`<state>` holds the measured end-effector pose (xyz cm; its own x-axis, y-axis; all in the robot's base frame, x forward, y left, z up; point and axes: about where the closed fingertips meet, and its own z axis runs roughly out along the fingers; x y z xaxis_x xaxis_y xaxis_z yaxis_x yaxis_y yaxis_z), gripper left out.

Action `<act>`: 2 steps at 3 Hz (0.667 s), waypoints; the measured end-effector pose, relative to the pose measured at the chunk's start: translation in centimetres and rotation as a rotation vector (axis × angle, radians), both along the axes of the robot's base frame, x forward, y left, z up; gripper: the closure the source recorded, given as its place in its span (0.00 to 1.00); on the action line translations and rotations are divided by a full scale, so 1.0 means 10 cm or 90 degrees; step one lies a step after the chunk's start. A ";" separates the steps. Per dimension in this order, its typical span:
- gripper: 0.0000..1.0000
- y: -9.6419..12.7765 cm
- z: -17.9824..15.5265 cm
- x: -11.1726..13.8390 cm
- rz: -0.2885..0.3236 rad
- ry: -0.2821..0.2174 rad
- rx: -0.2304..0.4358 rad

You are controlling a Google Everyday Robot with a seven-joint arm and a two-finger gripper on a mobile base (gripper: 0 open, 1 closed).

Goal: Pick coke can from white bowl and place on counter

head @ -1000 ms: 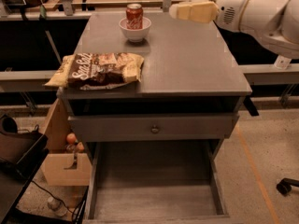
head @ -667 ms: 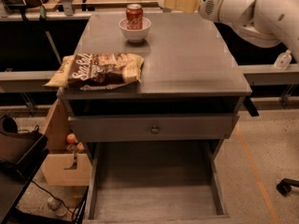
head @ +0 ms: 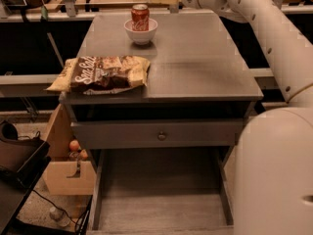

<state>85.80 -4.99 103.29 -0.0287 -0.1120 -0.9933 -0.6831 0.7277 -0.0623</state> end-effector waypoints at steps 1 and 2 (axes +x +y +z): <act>0.00 0.16 -0.20 0.28 0.005 0.018 -0.024; 0.00 0.36 -0.38 0.43 0.023 0.035 -0.014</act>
Offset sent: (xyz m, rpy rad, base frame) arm 0.0766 0.0535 -0.0493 0.0087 0.0847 0.0763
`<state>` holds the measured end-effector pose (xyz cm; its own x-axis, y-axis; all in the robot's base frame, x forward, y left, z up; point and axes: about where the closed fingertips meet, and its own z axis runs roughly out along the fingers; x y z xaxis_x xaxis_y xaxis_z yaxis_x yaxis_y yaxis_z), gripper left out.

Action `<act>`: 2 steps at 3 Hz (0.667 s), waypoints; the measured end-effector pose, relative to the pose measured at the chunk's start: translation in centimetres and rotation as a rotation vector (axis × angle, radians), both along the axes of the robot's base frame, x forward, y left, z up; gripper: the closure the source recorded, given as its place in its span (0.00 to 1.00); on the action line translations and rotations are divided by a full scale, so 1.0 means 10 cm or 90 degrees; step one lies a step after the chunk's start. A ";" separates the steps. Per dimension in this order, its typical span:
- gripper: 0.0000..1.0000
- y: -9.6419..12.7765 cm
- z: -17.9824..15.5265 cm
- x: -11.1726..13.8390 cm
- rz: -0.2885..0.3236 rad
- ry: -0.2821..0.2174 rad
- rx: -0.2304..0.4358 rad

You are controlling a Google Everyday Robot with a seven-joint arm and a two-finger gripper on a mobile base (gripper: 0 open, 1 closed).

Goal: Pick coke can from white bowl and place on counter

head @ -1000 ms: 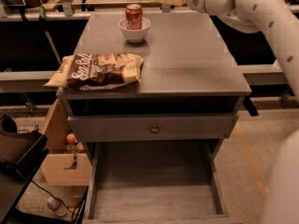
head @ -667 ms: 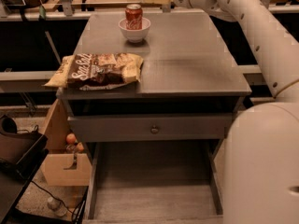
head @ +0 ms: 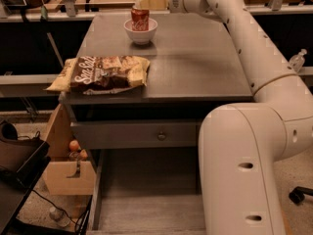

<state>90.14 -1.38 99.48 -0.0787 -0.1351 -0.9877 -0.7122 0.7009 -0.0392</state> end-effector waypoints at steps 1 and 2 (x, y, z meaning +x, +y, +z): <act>0.00 0.14 -0.09 0.09 0.017 0.009 0.041; 0.00 0.30 -0.15 0.14 0.033 0.013 0.077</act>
Offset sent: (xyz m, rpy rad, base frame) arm 0.0254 0.0385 -0.0166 0.1911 0.0231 0.0763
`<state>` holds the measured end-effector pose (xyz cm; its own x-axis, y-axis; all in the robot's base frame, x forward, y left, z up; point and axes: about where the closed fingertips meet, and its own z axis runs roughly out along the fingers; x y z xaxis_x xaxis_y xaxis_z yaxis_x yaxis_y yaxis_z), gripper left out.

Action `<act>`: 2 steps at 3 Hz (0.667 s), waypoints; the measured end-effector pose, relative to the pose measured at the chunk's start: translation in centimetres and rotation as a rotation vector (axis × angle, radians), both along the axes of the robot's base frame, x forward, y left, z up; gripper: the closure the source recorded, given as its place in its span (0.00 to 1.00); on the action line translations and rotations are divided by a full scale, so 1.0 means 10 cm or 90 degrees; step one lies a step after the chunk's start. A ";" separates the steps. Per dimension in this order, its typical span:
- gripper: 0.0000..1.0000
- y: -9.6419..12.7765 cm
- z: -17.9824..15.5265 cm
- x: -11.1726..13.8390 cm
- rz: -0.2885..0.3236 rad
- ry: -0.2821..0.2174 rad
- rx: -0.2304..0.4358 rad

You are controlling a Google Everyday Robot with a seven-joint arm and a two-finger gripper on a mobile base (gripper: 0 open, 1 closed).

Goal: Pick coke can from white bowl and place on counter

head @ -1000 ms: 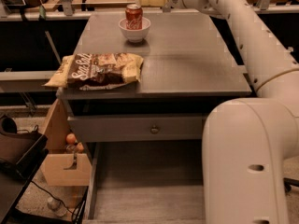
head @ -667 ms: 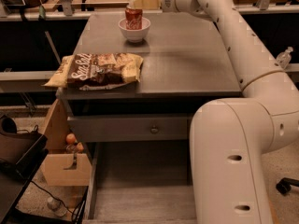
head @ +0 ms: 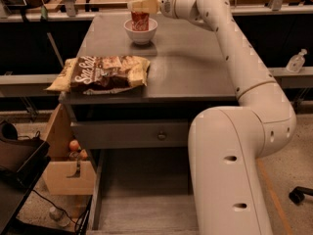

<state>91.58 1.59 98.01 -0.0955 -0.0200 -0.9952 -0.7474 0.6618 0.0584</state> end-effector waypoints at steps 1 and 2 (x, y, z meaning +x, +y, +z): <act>0.00 0.13 -0.15 0.05 0.006 0.009 -0.001; 0.00 0.21 -0.36 0.11 -0.003 0.023 -0.020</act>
Offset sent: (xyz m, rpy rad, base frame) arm 0.0120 0.0240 -0.0623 -0.0706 0.0618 -0.0328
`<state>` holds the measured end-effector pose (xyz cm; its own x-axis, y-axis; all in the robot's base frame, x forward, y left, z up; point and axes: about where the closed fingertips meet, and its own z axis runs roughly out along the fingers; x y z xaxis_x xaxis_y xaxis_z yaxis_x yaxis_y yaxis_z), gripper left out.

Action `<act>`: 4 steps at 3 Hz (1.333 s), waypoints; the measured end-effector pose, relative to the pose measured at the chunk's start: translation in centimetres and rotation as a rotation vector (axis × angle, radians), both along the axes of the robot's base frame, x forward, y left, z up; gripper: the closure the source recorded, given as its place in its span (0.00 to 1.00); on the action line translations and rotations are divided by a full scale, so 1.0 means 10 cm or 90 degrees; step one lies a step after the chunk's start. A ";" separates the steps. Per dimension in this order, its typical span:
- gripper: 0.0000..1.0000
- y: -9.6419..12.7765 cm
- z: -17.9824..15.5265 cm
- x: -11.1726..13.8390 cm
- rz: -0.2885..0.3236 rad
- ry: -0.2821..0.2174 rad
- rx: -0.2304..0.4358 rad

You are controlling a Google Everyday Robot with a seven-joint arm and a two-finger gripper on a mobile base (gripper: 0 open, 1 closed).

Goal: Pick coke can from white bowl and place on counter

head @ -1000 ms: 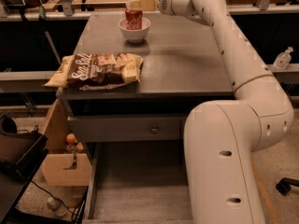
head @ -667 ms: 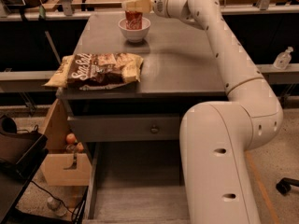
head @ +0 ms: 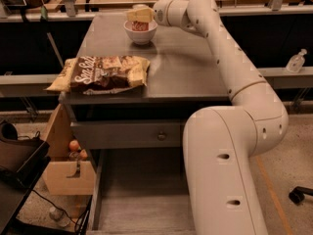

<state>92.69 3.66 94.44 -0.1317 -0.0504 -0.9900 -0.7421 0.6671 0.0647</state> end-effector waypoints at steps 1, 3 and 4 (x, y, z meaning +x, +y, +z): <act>0.01 0.08 -0.14 0.06 -0.010 -0.001 0.004; 0.47 0.14 -0.16 0.05 -0.005 0.001 0.003; 0.77 0.19 -0.19 0.05 -0.002 0.003 0.003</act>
Offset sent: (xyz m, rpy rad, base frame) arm 0.0047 0.0064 -0.0114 0.0039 -0.0024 -0.0139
